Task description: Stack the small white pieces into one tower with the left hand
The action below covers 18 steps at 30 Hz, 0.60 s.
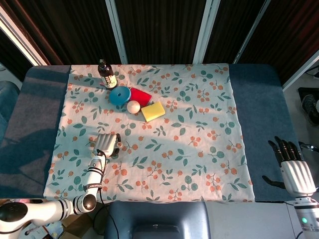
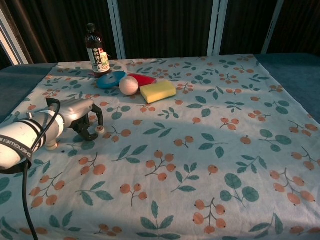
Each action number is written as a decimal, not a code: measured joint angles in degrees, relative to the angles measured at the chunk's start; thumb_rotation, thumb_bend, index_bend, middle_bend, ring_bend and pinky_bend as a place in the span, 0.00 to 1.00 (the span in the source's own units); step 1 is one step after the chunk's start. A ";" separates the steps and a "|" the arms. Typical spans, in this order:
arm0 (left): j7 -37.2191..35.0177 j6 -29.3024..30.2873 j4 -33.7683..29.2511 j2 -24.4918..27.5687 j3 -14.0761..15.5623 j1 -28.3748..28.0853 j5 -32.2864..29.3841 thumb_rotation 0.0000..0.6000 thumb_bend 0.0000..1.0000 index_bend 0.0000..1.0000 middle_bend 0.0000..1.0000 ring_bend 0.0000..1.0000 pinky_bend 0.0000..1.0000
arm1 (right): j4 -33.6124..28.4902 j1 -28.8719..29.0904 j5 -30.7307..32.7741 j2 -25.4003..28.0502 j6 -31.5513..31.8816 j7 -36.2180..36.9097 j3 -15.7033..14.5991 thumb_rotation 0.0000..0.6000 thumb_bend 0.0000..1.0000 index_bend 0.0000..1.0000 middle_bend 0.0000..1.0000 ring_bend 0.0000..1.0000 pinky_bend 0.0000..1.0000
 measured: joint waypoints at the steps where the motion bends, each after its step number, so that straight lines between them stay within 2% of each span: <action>1: -0.12 0.00 0.03 -0.03 -0.04 0.03 0.14 1.00 0.37 0.48 1.00 1.00 1.00 | 0.01 0.00 0.00 0.00 0.00 0.01 0.01 1.00 0.16 0.00 0.00 0.00 0.00; 6: -0.66 0.21 0.17 -0.02 -0.23 0.32 1.06 1.00 0.37 0.53 1.00 1.00 1.00 | -0.03 0.00 -0.05 0.01 -0.06 -0.05 -0.03 1.00 0.16 0.00 0.00 0.00 0.00; 11: -0.82 0.45 -0.91 0.65 -0.28 0.64 1.54 1.00 0.37 0.55 1.00 1.00 1.00 | -0.01 -0.02 -0.02 -0.04 -0.02 -0.16 0.00 1.00 0.16 0.00 0.00 0.00 0.00; 18: -1.40 2.31 -8.25 5.14 -0.19 2.02 3.57 1.00 0.37 0.55 1.00 1.00 1.00 | 0.00 0.14 -0.04 -0.22 -0.36 -0.57 -0.06 1.00 0.16 0.00 0.00 0.00 0.00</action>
